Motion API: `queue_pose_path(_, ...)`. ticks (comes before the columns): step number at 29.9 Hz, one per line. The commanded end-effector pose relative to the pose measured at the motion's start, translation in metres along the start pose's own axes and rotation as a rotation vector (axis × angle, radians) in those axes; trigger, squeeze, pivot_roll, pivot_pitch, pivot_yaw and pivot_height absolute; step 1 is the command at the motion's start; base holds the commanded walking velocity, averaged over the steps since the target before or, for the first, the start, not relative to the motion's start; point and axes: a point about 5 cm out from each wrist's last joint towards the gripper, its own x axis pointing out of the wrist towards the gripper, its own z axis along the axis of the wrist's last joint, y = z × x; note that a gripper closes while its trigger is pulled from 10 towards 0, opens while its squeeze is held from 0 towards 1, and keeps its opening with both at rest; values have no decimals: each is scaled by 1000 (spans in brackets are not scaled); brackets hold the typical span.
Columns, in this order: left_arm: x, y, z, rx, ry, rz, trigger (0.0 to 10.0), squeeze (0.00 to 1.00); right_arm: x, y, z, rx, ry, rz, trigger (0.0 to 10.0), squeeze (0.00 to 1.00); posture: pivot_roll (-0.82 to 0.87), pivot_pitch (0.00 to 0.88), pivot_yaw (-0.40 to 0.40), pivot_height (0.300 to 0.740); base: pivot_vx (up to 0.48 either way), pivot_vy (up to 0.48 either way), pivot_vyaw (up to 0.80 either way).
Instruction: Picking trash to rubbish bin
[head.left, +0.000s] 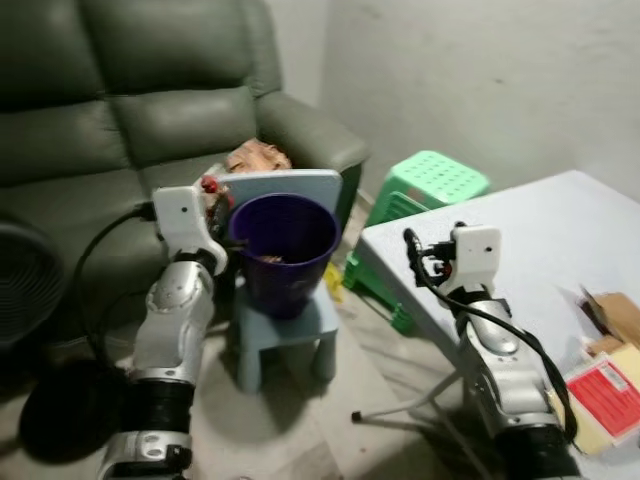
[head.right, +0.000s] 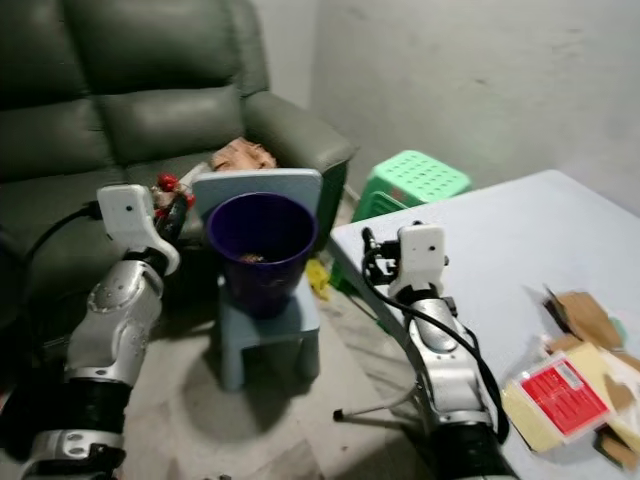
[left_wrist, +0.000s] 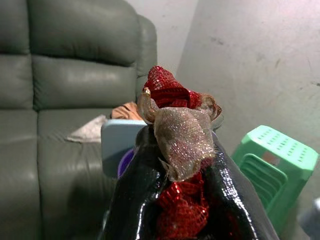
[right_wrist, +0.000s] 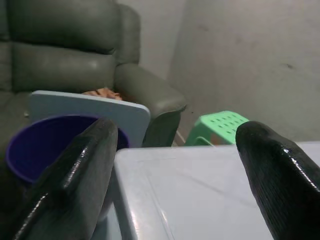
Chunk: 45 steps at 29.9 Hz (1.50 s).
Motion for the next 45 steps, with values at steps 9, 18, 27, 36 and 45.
queue_pose_path(9, 0, 12, 4, 14, 8, 33, 10000, 0, 4, 2, 2, 29, -10, 29, 10000, 0, 87, 0, -150, 740, 0, 0, 317)
queue_pose_path(18, -2, 13, 2, -2, 17, 36, 10000, 0, 4, 5, 4, 51, -15, 49, 10000, 0, 86, 0, -151, 740, 0, 0, 0)
queue_pose_path(27, -1, 12, 4, -13, 14, 21, 10000, 0, 5, 5, 5, 55, -19, 56, 10000, 0, 84, 0, -148, 740, 0, 0, 0)
queue_pose_path(36, 0, 12, 5, -9, 13, 18, 10000, 0, 4, 7, 5, 66, -26, 65, 10000, 0, 83, 0, -143, 740, 271, 0, 0)
queue_pose_path(45, 2, 11, 7, -9, 12, 14, 10000, 0, 5, 8, 6, 72, -31, 70, 10000, 0, 81, 0, -140, 740, 271, 0, 0)
